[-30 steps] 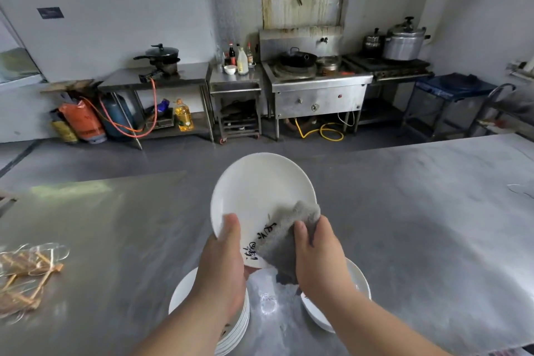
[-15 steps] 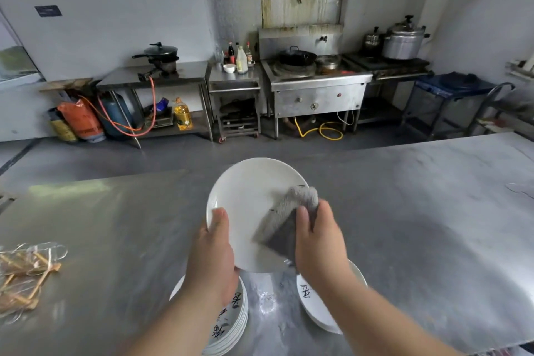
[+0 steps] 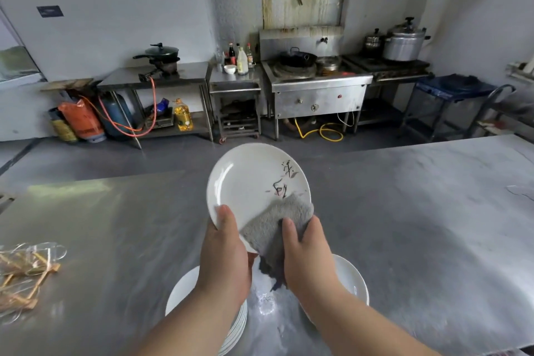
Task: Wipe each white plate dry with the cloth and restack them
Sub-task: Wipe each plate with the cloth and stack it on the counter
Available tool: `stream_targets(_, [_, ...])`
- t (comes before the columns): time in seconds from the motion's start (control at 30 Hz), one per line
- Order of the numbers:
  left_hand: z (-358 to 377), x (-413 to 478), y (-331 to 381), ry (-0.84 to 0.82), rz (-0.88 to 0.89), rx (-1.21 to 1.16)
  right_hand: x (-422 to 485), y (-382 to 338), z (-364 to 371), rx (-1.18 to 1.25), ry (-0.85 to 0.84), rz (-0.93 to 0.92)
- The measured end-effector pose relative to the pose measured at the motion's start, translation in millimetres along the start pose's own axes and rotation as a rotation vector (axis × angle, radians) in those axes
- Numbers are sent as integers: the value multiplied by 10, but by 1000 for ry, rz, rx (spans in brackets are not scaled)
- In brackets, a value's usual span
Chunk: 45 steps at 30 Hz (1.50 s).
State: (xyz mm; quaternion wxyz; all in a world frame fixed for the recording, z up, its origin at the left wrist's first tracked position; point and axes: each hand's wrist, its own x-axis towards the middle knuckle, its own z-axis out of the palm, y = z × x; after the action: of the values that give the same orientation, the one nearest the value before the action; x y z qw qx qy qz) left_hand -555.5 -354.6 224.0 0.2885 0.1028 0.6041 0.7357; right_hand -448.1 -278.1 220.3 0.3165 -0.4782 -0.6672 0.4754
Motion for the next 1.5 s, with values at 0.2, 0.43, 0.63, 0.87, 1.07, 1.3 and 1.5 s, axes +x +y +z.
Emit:
stream_targets(0.2, [-101,128,82,-216,-125,-228,667,-377,-549,-179,-94,-268])
stream_targets(0.43, [-35,146,-37,-22,-74,-163,34,5,-194,11,47,-42])
stream_targets(0.63, [-116,158,-38,-32,-76,-261,298,-174,-307,-216,-80,-129])
stream_targets(0.87, [-96,100,-34,-50,-77,-175,72,6,-220,-59,-52,-37])
stream_targets(1.07, [-247,126,20,4,-132,11,407,-17,-523,-453,-244,-56])
stream_targets(1.3, [-194,40,34,-27,-240,395,594,-3,-427,-211,-158,99])
stream_targets(1.5, [-386,102,9,-435,-656,394,386,59,-352,92,-48,10])
